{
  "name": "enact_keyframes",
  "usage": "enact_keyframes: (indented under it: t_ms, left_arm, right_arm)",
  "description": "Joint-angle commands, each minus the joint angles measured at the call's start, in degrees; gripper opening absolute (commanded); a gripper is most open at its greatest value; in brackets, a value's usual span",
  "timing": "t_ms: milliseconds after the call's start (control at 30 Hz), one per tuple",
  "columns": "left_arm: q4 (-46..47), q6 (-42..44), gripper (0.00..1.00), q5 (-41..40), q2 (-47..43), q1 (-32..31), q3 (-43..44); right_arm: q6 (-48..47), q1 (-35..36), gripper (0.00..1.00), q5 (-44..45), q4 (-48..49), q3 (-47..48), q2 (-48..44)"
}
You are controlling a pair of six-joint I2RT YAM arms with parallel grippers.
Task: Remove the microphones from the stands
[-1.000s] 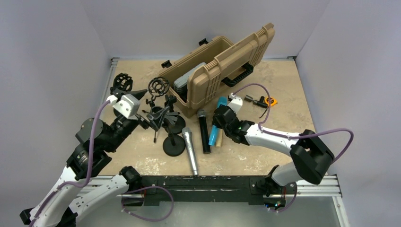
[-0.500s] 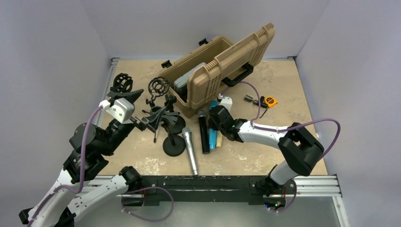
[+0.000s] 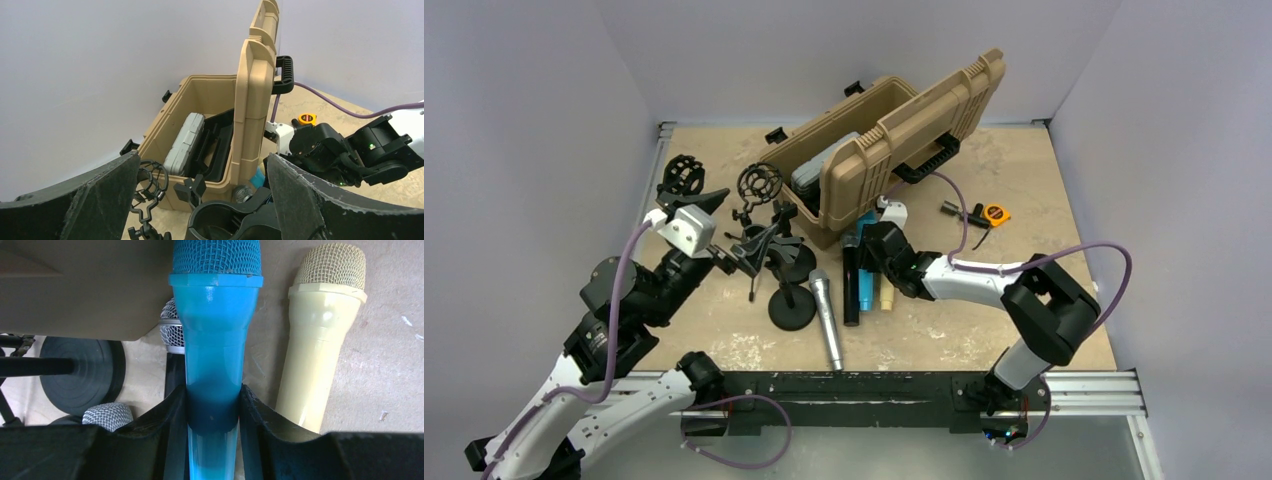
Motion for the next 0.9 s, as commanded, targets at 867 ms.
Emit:
enact_keyframes:
  t_ms: [867]
  left_arm:
    - [4.73,1.64,0.94,-3.14,-2.51,-0.87,-1.97]
  right_arm:
    - [-2.91,-0.09,0.59,2.68,7.96,-1.83,-11.34]
